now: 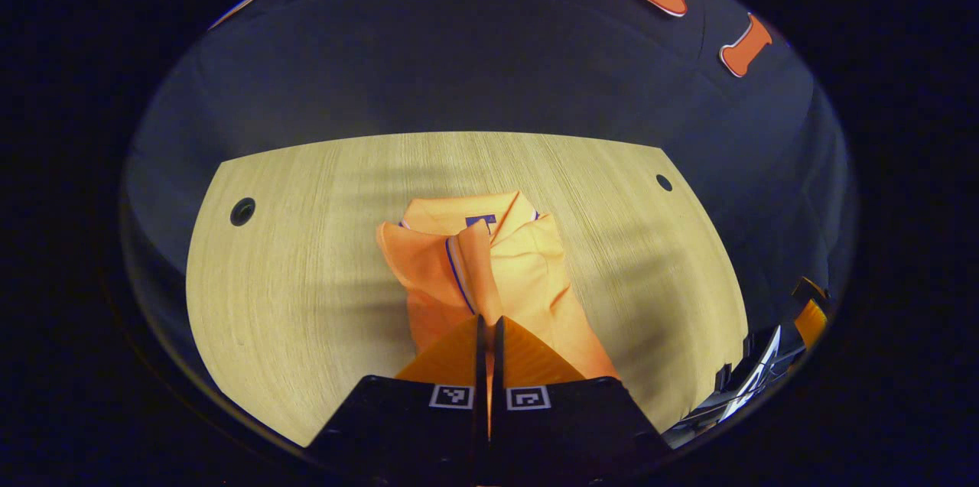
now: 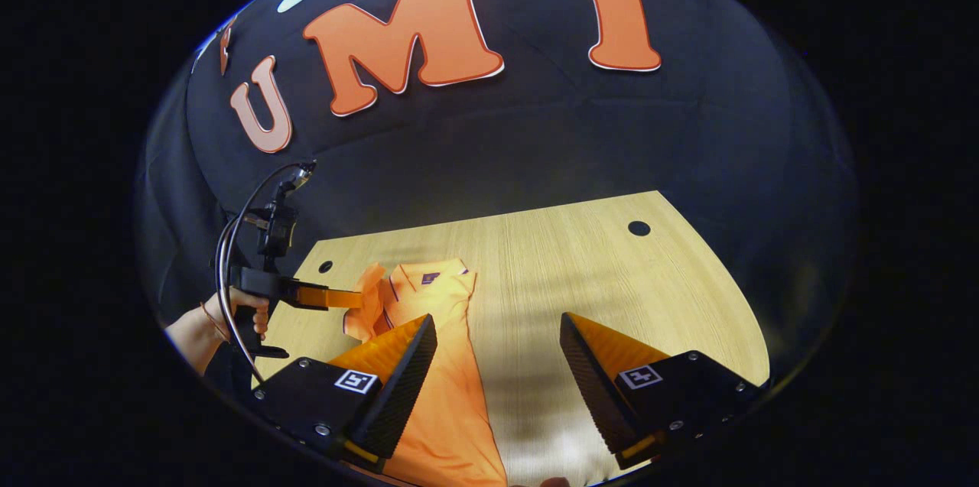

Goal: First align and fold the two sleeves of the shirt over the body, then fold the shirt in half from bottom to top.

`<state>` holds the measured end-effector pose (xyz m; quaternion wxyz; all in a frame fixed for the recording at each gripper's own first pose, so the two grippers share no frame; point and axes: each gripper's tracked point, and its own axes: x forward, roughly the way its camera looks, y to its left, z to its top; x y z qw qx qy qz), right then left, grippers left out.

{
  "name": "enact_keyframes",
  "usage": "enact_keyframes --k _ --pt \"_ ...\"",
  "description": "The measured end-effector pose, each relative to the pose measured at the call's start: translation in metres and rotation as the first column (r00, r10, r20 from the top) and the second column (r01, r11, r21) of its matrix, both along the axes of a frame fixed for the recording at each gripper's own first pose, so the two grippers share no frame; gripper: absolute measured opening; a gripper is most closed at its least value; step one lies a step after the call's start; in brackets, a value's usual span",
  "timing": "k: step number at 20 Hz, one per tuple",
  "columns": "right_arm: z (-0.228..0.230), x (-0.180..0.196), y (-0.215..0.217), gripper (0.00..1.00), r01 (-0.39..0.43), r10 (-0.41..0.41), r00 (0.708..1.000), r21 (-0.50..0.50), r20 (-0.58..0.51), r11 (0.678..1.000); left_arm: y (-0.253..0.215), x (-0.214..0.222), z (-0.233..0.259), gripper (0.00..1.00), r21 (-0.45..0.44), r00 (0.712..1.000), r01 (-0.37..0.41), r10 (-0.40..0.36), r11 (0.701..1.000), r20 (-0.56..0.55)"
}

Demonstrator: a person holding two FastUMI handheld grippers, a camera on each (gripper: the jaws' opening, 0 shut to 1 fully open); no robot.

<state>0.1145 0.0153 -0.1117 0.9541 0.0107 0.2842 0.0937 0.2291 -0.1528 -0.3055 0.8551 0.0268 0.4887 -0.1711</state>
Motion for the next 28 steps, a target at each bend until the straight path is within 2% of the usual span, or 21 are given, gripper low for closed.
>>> enact_keyframes --k 4,8,12,17,18,20,21,22,24,28 --pt "-0.015 -0.005 -0.011 0.99 0.018 -0.017 0.999 0.003 -0.036 1.0 -0.036 -0.008 -0.026 0.01 0.008 0.998 0.046 -0.046 0.999 -0.047" --pt "-0.027 -0.009 -0.021 0.99 0.028 -0.028 0.997 0.002 -0.068 1.0 -0.052 -0.009 -0.064 0.01 0.066 0.994 0.064 -0.058 0.996 -0.091" --pt "-0.037 -0.007 -0.027 0.99 0.041 -0.041 0.995 -0.001 -0.091 0.999 -0.06 -0.008 -0.09 0.02 0.088 0.993 0.029 -0.018 0.996 -0.121" --pt "-0.05 -0.006 -0.035 0.99 0.046 -0.048 0.991 -0.012 -0.122 0.999 -0.068 -0.008 -0.108 0.11 0.059 0.989 -0.003 0.011 0.998 -0.146" --pt "-0.052 -0.006 -0.037 0.99 0.048 -0.05 0.991 -0.013 -0.127 0.999 -0.072 -0.012 -0.113 0.22 0.038 0.988 -0.007 0.012 0.999 -0.156" --pt "-0.058 -0.008 -0.038 0.99 0.053 -0.054 0.989 -0.012 -0.139 0.999 -0.072 -0.014 -0.112 0.6 0.022 0.987 -0.014 0.018 1.0 -0.161" --pt "-0.06 -0.009 -0.037 0.99 0.053 -0.054 0.987 -0.01 -0.148 0.999 -0.071 -0.013 -0.112 0.72 0.025 0.989 -0.012 0.016 1.0 -0.15" --pt "-0.063 -0.008 -0.035 0.99 0.051 -0.052 0.986 -0.008 -0.156 0.999 -0.066 -0.014 -0.111 0.88 0.042 0.991 -0.011 0.016 0.999 -0.133" --pt "-0.067 -0.009 -0.03 0.99 0.044 -0.044 0.985 -0.008 -0.165 0.999 -0.059 -0.012 -0.102 0.99 0.066 0.995 -0.003 0.01 0.998 -0.104" --pt "-0.068 -0.015 -0.014 0.99 0.014 -0.015 0.985 -0.006 -0.174 1.0 -0.044 -0.016 -0.078 0.99 0.046 0.998 -0.018 0.021 0.999 -0.064"
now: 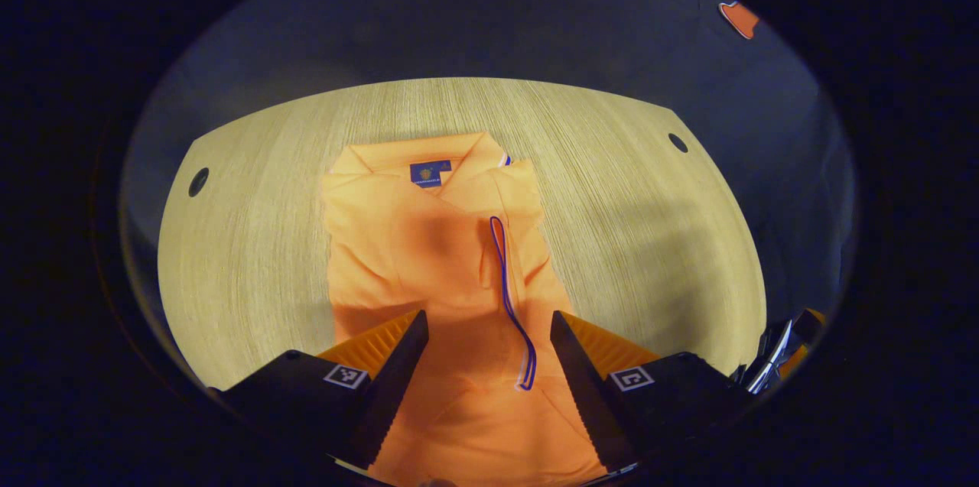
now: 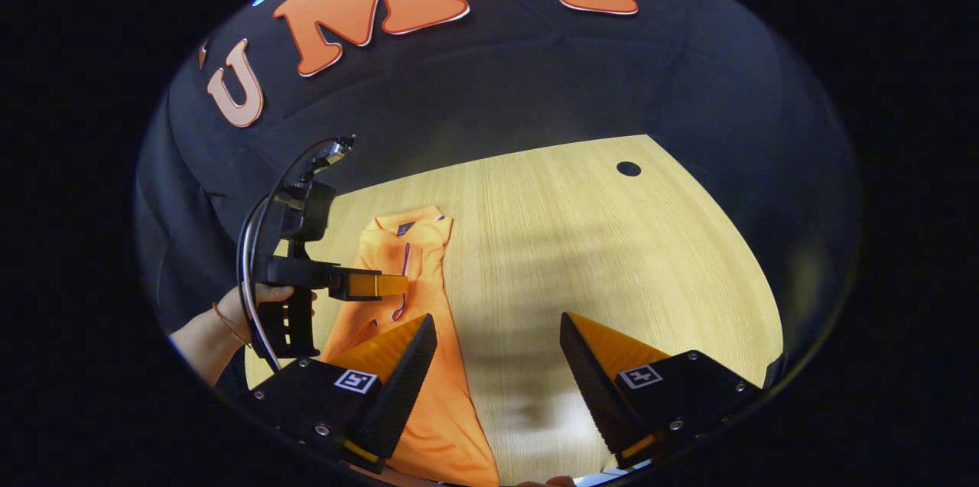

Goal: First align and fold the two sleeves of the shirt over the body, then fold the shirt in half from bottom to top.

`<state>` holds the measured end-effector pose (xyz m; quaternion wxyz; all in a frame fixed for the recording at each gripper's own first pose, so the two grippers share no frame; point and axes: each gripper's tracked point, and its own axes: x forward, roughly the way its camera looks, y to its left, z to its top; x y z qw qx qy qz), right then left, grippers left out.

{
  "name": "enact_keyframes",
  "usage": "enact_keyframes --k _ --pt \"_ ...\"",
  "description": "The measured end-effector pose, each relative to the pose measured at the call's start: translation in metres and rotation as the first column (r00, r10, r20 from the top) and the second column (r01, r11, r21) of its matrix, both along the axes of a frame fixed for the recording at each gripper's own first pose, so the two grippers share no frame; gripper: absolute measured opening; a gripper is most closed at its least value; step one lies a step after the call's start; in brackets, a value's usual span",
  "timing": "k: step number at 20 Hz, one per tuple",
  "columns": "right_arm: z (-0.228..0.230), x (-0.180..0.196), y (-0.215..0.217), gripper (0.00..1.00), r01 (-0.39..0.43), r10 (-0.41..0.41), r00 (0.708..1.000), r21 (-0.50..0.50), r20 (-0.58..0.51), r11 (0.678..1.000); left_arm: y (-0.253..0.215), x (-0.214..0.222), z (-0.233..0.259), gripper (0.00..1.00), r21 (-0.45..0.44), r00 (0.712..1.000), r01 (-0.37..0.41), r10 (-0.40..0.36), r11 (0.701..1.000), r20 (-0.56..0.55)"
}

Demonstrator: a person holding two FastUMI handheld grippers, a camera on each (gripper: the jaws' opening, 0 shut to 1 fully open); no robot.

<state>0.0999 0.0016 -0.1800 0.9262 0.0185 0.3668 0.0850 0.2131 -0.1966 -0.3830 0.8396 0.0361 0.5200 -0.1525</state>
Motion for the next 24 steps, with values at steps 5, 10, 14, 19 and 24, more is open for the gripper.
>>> enact_keyframes --k 5,10,14,19,24 --pt "-0.006 -0.004 0.029 0.99 -0.055 0.055 0.998 -0.007 -0.025 0.998 0.04 -0.02 0.033 0.99 -0.043 0.998 -0.055 0.056 0.998 0.015" --pt "-0.02 -0.01 0.057 0.99 -0.114 0.111 0.992 -0.054 -0.061 0.992 0.101 -0.051 0.056 0.99 -0.01 0.992 -0.099 0.099 0.995 0.076" --pt "-0.039 -0.024 0.076 0.99 -0.147 0.137 0.984 -0.09 -0.112 0.985 0.139 -0.089 0.056 0.99 0.013 0.988 -0.137 0.136 0.99 0.077" --pt "-0.068 -0.055 0.083 0.99 -0.183 0.155 0.967 -0.125 -0.203 0.975 0.166 -0.149 0.032 0.99 0.047 0.985 -0.169 0.168 0.984 0.023" --pt "-0.105 -0.105 0.069 0.99 -0.204 0.138 0.937 -0.182 -0.322 0.962 0.177 -0.203 0.011 0.99 0.077 0.983 -0.162 0.167 0.984 -0.075"
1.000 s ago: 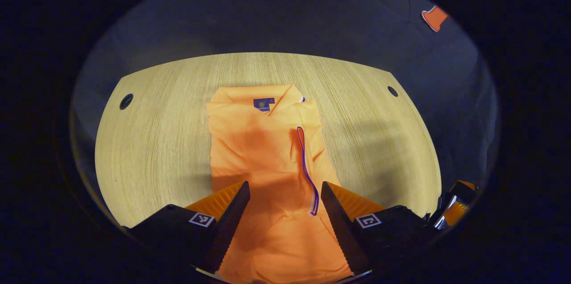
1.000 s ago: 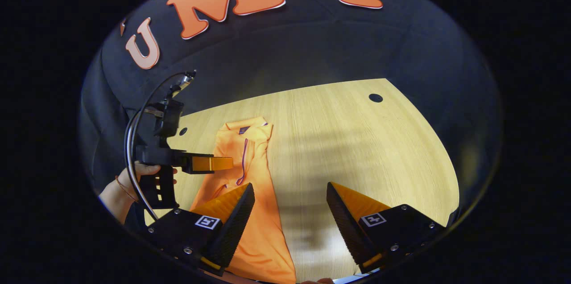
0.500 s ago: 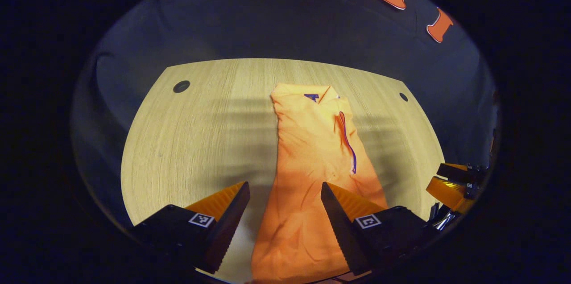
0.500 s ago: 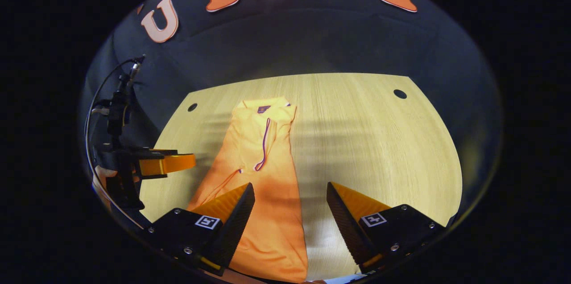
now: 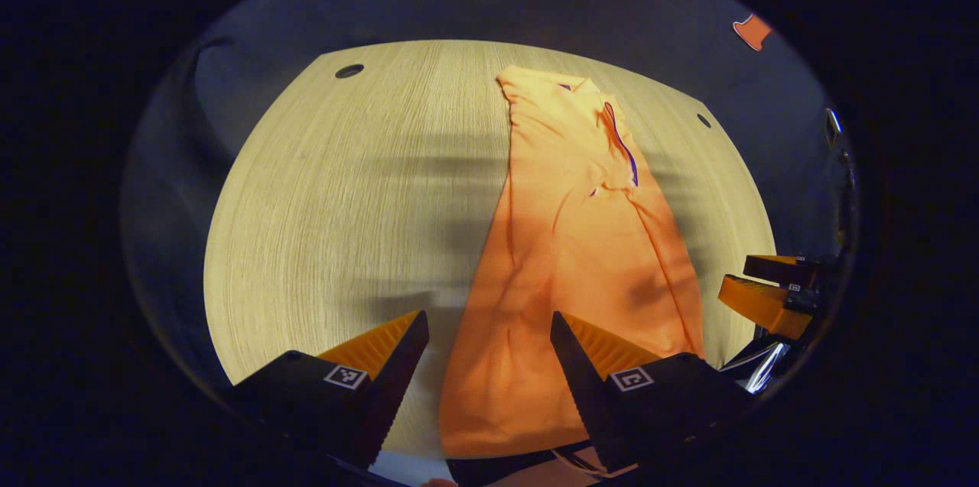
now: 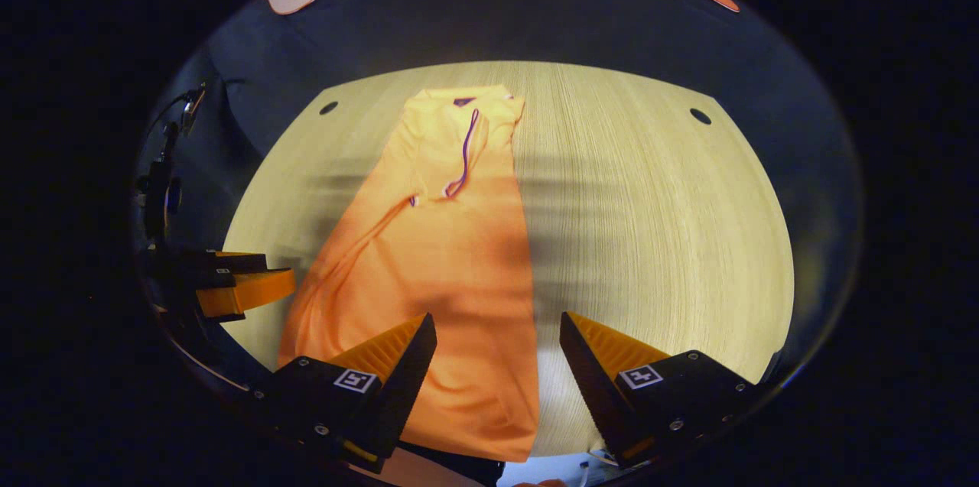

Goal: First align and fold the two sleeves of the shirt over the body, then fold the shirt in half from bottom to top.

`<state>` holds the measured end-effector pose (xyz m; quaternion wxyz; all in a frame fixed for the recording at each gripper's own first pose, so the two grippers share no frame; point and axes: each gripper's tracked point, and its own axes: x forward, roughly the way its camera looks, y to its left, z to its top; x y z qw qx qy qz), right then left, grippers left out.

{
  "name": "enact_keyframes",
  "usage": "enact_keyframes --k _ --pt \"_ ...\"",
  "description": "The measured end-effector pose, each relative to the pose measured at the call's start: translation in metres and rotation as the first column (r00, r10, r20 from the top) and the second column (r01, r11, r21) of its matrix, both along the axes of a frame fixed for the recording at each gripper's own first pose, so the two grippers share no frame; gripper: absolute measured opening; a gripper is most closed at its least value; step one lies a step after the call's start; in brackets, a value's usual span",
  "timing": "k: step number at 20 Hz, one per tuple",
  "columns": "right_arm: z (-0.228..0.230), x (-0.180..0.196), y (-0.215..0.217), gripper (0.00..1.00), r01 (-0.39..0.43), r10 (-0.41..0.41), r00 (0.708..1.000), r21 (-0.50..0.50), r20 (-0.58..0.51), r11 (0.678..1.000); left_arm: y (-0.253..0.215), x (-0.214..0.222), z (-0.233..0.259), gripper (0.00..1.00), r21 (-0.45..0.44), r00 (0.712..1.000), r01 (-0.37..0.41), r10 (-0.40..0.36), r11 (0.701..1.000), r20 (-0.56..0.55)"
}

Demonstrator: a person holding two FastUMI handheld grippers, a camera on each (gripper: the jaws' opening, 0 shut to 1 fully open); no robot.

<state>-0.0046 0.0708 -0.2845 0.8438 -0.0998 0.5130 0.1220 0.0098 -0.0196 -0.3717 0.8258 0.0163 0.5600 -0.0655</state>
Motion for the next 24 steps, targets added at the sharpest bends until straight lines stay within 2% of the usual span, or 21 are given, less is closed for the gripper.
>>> enact_keyframes --k 4,6,9,11,14,17,24 --pt "-0.02 -0.041 -0.006 0.99 0.001 -0.003 0.997 -0.026 -0.079 1.0 0.008 -0.026 0.004 0.99 0.031 0.999 0.016 -0.015 0.999 -0.031" --pt "-0.031 -0.059 -0.007 0.99 0.02 -0.021 0.991 -0.008 -0.135 1.0 0.011 -0.046 0.002 0.99 0.029 0.998 0.009 -0.007 1.0 -0.057" --pt "-0.045 -0.083 -0.019 0.99 0.05 -0.055 0.981 -0.034 -0.186 0.998 0.016 -0.069 -0.005 0.99 0.05 0.996 0.002 0.002 0.999 -0.086" --pt "-0.052 -0.092 -0.025 1.0 0.053 -0.064 0.978 -0.059 -0.199 0.997 0.016 -0.084 -0.014 0.99 0.069 0.994 0.013 -0.005 0.998 -0.113" --pt "-0.06 -0.106 -0.028 0.99 0.069 -0.083 0.97 -0.067 -0.228 0.995 0.005 -0.101 -0.028 0.99 0.052 0.986 -0.004 0.012 0.999 -0.166" --pt "-0.073 -0.116 -0.029 1.0 0.053 -0.077 0.965 -0.099 -0.252 0.994 -0.003 -0.113 -0.045 0.99 0.058 0.98 -0.011 0.023 0.998 -0.199" --pt "-0.085 -0.12 -0.037 0.98 0.022 -0.064 0.967 -0.165 -0.249 0.986 0.001 -0.122 -0.06 0.98 0.155 0.977 0.001 0.032 0.988 -0.21"
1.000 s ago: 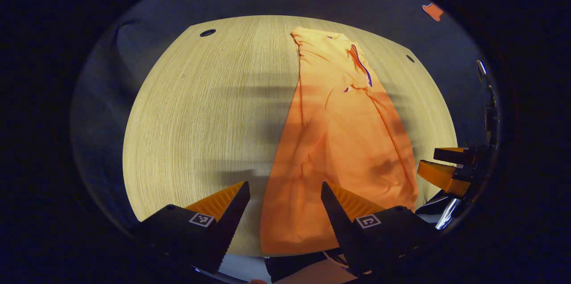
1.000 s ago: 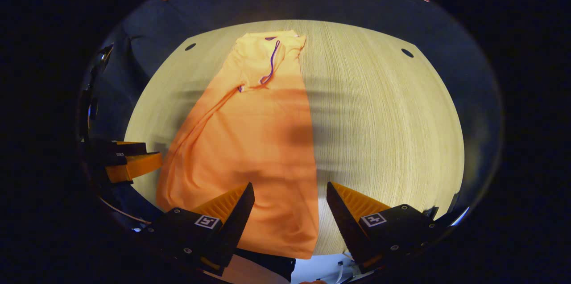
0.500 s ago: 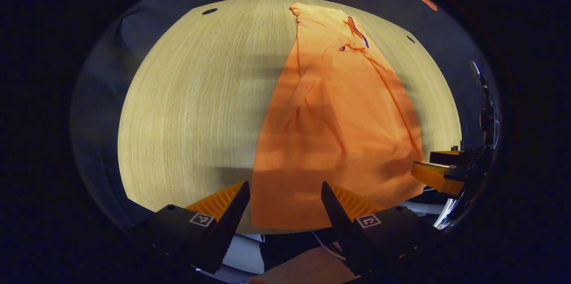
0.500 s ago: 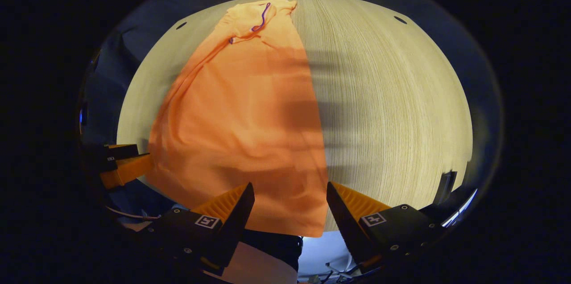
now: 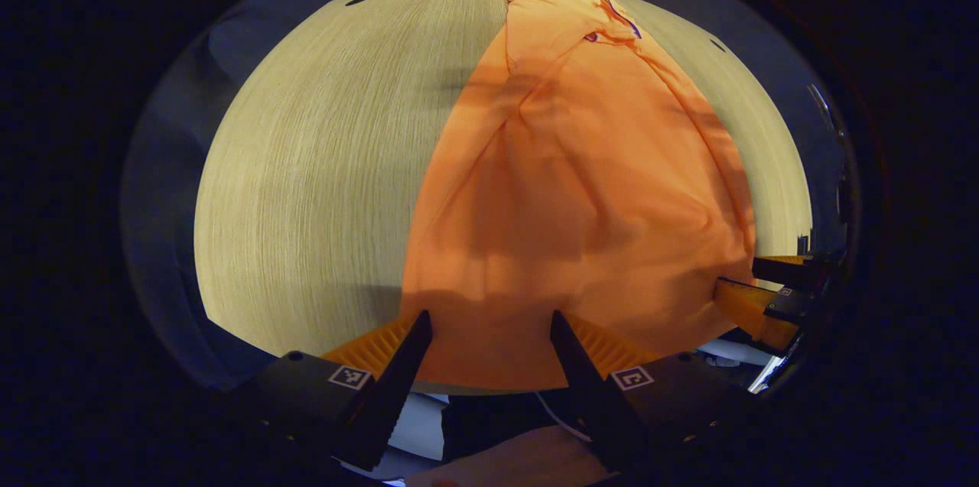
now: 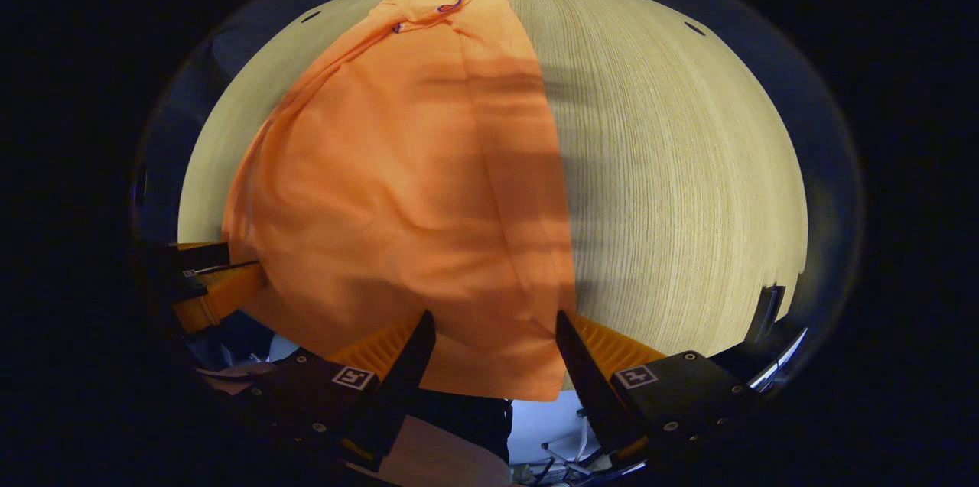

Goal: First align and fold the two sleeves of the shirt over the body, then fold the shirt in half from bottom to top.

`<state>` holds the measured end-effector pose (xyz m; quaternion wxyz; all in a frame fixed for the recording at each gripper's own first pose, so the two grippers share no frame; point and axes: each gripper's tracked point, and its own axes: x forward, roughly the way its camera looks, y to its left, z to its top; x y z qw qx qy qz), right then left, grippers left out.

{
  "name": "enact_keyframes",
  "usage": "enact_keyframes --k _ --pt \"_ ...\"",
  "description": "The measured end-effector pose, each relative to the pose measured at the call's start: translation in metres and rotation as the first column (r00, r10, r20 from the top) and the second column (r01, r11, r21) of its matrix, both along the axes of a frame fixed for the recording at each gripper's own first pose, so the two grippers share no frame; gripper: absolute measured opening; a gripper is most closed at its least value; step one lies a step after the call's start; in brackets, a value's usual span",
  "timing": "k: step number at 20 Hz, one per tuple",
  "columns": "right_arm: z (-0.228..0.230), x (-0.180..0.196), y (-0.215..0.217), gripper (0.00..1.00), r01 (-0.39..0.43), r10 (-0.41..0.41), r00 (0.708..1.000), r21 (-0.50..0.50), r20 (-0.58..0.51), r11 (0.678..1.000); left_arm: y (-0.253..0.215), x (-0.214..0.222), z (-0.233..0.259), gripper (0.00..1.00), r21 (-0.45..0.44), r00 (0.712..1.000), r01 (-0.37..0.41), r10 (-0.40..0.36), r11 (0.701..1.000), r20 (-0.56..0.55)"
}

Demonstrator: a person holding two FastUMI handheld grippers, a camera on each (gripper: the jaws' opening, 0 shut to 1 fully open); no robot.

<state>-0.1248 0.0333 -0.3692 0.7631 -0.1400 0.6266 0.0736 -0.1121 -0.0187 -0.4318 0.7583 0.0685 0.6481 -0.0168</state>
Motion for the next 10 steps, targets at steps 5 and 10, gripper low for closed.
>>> enact_keyframes --k 5,10 --pt "0.001 0.0 0.001 0.98 0.001 -0.001 1.0 0.002 0.004 1.0 -0.003 0.001 0.001 0.97 0.005 1.0 0.008 -0.008 1.0 0.002" --pt "0.001 0.002 -0.001 0.51 -0.003 0.002 0.999 0.016 0.034 1.0 -0.011 0.007 0.003 0.63 -0.017 0.999 0.006 -0.005 1.0 0.051"
